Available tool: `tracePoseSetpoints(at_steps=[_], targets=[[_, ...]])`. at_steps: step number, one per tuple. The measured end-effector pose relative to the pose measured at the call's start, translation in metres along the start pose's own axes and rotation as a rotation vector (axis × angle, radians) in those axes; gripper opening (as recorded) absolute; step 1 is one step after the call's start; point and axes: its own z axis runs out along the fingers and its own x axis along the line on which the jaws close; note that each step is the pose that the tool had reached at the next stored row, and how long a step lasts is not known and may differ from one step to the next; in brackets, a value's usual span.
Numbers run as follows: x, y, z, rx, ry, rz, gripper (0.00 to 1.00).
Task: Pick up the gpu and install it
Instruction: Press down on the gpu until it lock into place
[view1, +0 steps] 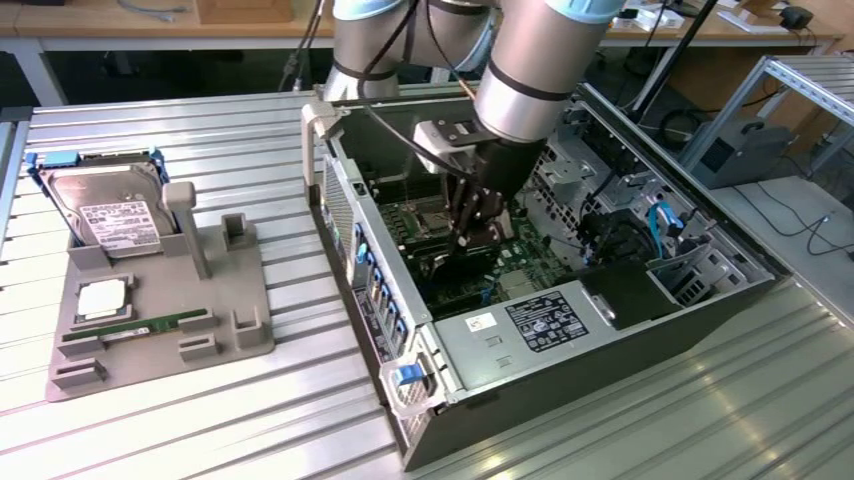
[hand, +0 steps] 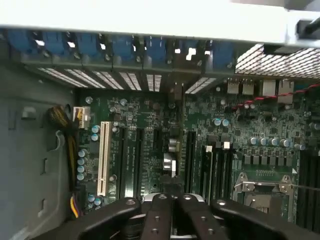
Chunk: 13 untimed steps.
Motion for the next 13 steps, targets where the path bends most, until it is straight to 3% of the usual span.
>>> tracePoseSetpoints(at_steps=[2, 4, 5, 7, 11, 12, 13], targets=[[0.0, -0.0026, -0.0067, -0.0001, 0.0001, 0.001, 0.1], [0.001, -0.0162, -0.0082, -0.0022, -0.0003, 0.001, 0.1], [0.002, -0.0272, -0.009, -0.0059, -0.0004, 0.001, 0.1], [0.002, -0.0389, -0.0098, -0.0115, -0.0006, 0.001, 0.1], [0.005, -0.0718, -0.0116, -0.0374, -0.0024, 0.001, 0.1], [0.005, -0.0837, -0.0123, -0.0448, -0.0029, 0.001, 0.1], [0.006, -0.0906, -0.0128, -0.0486, -0.0031, 0.001, 0.1]])
